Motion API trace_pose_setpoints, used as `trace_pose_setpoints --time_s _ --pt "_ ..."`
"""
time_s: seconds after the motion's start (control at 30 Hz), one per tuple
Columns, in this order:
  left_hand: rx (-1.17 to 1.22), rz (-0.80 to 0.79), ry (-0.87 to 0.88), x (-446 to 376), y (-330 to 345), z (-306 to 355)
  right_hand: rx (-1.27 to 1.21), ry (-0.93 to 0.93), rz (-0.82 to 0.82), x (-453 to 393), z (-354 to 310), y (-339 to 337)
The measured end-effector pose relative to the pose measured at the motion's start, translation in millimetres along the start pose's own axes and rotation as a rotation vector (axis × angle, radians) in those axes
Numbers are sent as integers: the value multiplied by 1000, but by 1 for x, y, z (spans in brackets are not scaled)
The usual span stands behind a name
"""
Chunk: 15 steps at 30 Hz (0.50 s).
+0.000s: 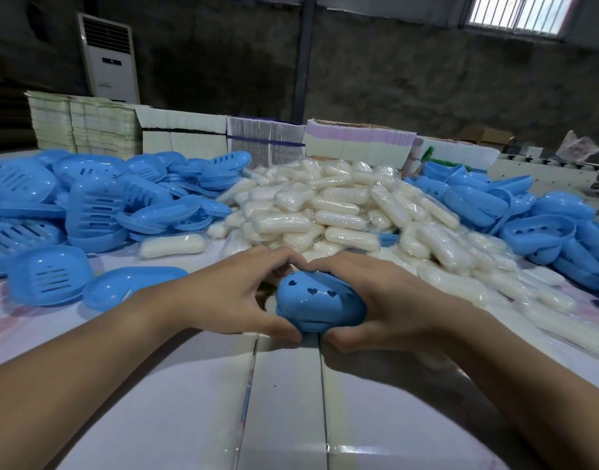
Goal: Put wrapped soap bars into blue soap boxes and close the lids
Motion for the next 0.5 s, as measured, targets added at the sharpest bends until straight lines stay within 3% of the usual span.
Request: trace_pose_setpoints --time_s 0.3,0.5 --pt "-130 -4 5 -1 1 0 -82 38 12 -1 3 -1" --pt "-327 157 98 4 -8 13 -118 39 33 -3 3 -4"
Point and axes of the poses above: each hand's wrist, its own x-axis away from the middle knuckle, its own y-axis out of the palm, z = x × y, the point moved 9 cm from there along -x, towards the middle knuckle, and after that the axes turned 9 degrees about -y, right-handed, at the moved point
